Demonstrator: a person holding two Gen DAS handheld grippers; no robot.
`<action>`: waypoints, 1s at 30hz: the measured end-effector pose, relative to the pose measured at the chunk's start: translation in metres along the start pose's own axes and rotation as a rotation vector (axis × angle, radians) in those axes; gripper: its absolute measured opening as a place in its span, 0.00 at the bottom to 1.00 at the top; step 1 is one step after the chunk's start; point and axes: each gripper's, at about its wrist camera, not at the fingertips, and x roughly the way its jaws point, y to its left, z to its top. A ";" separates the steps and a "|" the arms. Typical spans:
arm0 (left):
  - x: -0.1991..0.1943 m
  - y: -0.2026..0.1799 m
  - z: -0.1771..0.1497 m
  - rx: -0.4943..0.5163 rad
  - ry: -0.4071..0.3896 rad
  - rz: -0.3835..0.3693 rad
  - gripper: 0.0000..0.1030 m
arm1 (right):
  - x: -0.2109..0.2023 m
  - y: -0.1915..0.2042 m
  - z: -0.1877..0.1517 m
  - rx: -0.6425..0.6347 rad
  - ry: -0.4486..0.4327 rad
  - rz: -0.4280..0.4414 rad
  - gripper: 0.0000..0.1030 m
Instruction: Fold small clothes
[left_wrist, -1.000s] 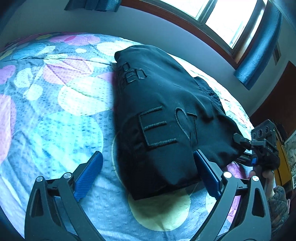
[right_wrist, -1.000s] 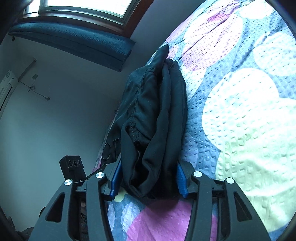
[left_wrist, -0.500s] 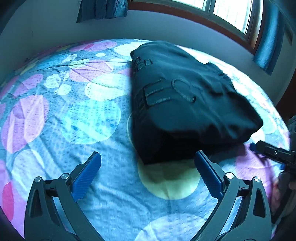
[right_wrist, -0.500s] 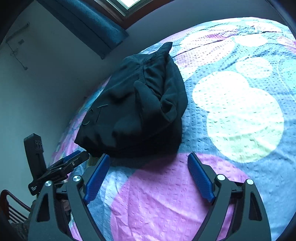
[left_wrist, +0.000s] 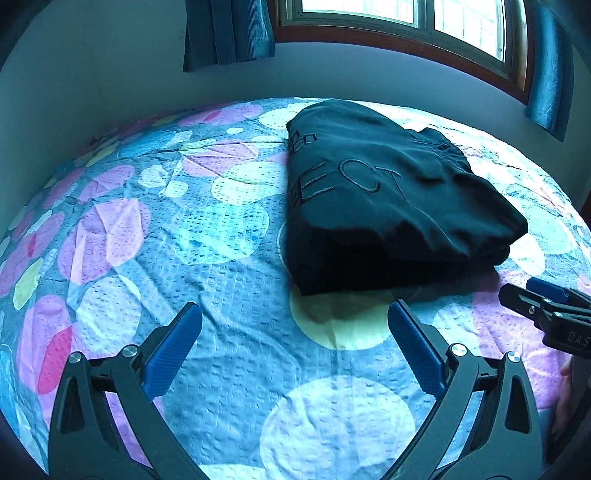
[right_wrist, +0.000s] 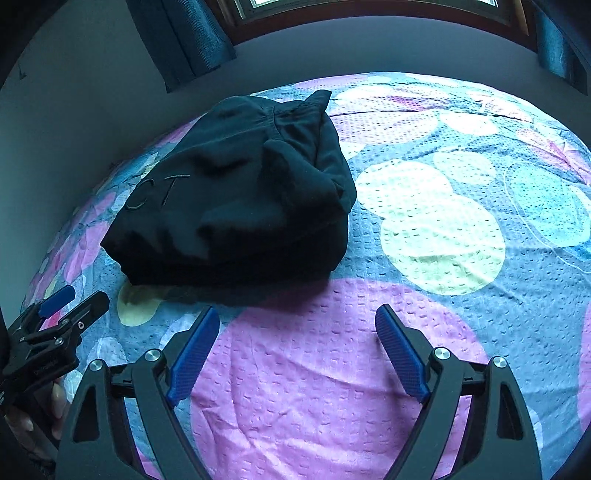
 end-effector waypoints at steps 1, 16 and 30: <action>-0.001 -0.001 0.000 -0.002 0.002 -0.001 0.98 | -0.001 0.005 0.001 -0.010 -0.004 -0.008 0.83; -0.009 -0.002 -0.003 -0.033 -0.011 0.013 0.98 | -0.006 0.018 -0.002 -0.046 -0.017 -0.035 0.83; -0.014 -0.001 0.001 -0.040 -0.029 0.017 0.98 | -0.004 0.021 -0.005 -0.042 -0.019 -0.045 0.83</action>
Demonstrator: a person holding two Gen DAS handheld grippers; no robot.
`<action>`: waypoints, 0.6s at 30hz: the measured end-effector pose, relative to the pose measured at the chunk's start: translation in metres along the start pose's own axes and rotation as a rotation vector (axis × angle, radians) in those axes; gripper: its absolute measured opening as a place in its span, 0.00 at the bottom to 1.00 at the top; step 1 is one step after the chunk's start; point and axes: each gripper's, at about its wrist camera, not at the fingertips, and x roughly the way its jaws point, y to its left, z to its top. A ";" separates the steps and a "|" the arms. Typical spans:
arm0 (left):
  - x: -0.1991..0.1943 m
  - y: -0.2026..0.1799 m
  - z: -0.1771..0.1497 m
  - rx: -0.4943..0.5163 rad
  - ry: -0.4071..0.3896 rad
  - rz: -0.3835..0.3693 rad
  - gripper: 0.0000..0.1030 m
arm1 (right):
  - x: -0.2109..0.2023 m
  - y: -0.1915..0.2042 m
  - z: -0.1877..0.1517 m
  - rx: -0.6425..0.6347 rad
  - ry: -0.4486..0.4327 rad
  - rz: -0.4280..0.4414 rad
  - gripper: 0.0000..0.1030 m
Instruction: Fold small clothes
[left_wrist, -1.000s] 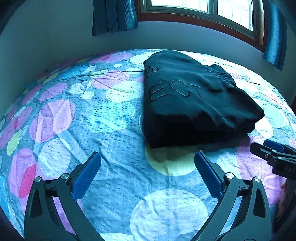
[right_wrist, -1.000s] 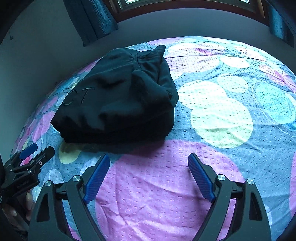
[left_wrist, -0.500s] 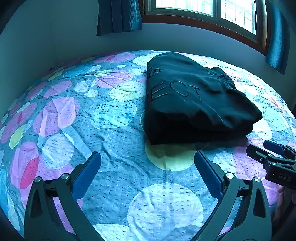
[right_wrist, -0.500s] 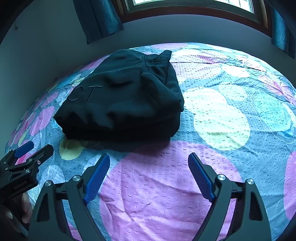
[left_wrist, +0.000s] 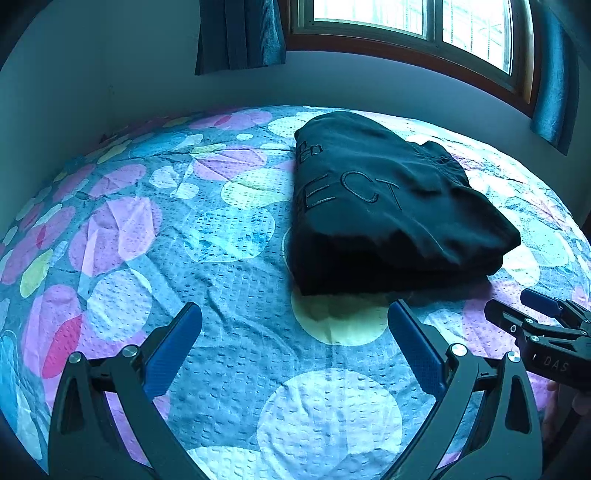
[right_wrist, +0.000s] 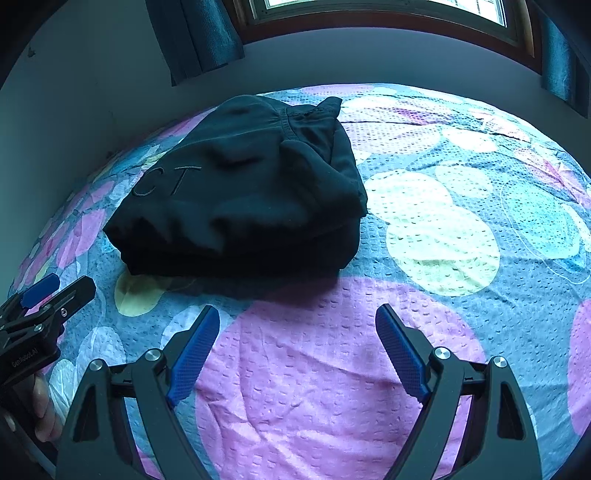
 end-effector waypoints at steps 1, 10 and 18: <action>0.000 -0.001 0.000 0.002 0.001 -0.001 0.98 | 0.000 0.000 0.000 0.002 0.001 0.002 0.83; 0.000 -0.002 -0.001 0.001 0.001 -0.002 0.98 | -0.001 -0.002 0.000 0.004 0.000 0.006 0.83; 0.000 -0.003 -0.001 0.002 0.006 -0.003 0.98 | -0.001 -0.004 0.001 0.005 0.000 0.008 0.83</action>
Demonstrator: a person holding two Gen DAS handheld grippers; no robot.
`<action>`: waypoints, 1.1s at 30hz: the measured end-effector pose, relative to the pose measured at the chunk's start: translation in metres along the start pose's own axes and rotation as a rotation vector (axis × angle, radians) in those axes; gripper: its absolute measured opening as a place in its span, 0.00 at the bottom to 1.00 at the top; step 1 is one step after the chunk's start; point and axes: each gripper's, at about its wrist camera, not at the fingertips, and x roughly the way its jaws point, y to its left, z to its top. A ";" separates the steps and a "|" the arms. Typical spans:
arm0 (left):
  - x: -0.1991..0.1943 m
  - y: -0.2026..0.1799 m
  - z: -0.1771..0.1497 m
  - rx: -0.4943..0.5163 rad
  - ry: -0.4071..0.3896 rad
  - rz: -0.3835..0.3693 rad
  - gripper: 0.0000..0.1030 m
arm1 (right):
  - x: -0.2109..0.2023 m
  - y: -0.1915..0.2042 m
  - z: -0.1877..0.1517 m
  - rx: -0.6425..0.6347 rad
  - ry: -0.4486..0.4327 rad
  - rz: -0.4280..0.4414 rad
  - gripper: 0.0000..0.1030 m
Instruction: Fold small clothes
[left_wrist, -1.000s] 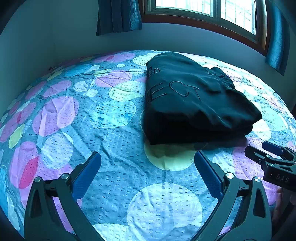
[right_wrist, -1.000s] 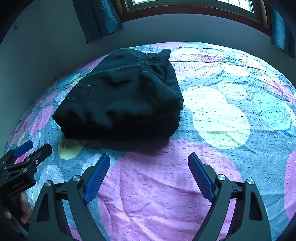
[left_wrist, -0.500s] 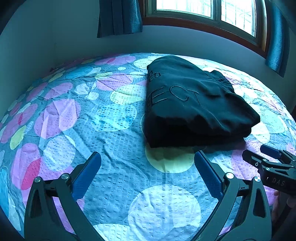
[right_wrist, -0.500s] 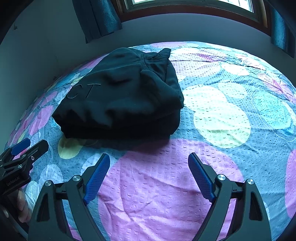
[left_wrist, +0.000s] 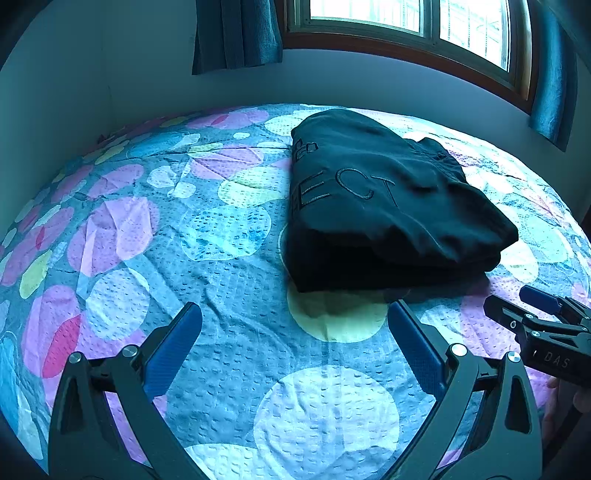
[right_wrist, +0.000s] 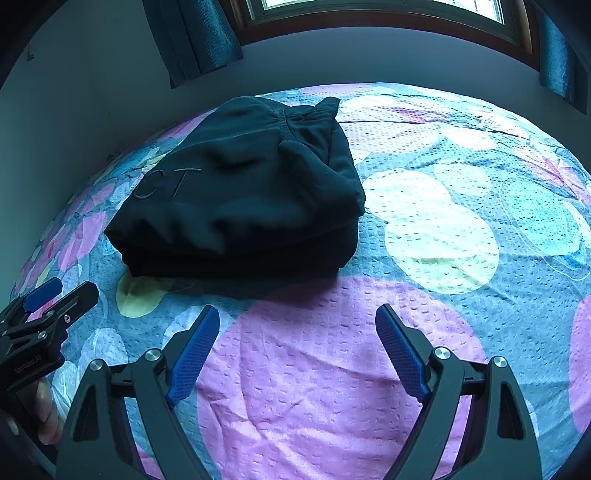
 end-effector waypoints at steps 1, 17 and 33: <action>0.000 0.000 0.000 -0.001 0.000 0.001 0.98 | 0.000 0.000 0.000 0.000 0.001 0.000 0.83; 0.000 -0.001 0.001 0.019 0.006 -0.030 0.98 | 0.002 0.000 -0.003 0.003 0.022 0.005 0.83; 0.012 0.049 0.004 -0.121 0.078 0.057 0.98 | -0.016 -0.005 0.001 0.012 -0.019 0.016 0.83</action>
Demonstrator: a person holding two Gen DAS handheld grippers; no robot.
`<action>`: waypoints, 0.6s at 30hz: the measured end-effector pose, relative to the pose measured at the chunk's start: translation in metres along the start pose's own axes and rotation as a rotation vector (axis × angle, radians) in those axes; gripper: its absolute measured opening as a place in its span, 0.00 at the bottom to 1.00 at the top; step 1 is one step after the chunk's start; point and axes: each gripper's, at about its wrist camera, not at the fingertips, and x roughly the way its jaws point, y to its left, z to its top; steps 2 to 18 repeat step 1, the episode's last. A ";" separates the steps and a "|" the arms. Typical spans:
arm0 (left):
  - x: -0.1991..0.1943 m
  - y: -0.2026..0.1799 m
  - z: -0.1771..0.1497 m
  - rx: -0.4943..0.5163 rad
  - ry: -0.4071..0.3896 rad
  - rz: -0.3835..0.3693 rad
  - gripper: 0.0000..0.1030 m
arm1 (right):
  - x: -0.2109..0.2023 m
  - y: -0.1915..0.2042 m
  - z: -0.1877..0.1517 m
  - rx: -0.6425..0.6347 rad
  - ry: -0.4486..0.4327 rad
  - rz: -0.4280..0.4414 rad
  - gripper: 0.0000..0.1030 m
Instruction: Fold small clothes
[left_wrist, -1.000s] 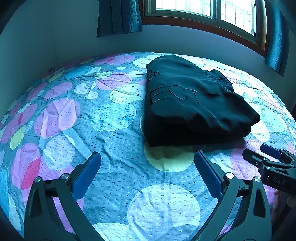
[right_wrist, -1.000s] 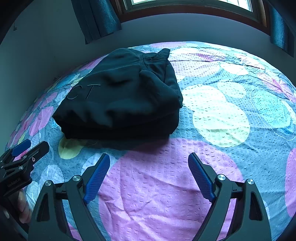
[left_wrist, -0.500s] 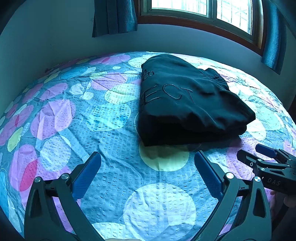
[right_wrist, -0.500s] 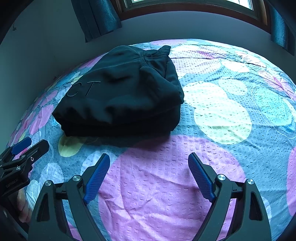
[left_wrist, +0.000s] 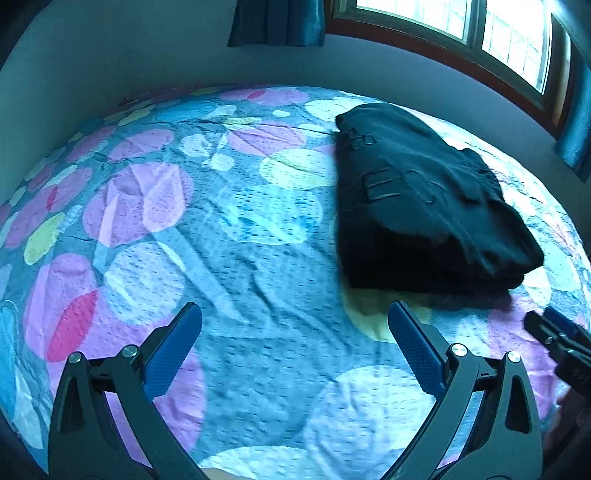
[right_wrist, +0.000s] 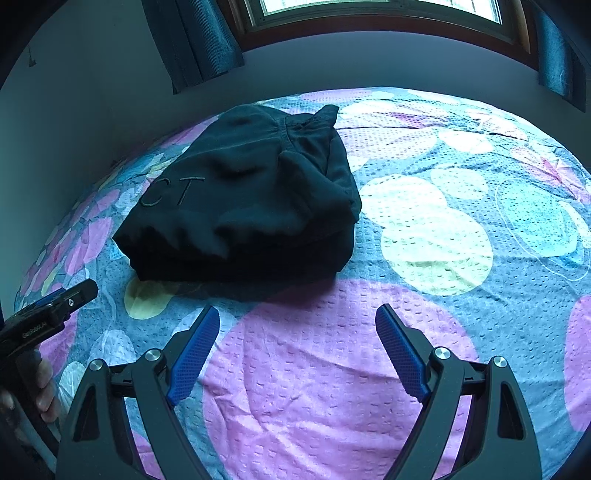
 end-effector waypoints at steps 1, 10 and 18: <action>0.002 0.010 0.002 0.002 0.000 0.047 0.98 | -0.003 -0.005 0.002 0.004 -0.005 0.003 0.83; 0.002 0.010 0.002 0.002 0.000 0.047 0.98 | -0.003 -0.005 0.002 0.004 -0.005 0.003 0.83; 0.002 0.010 0.002 0.002 0.000 0.047 0.98 | -0.003 -0.005 0.002 0.004 -0.005 0.003 0.83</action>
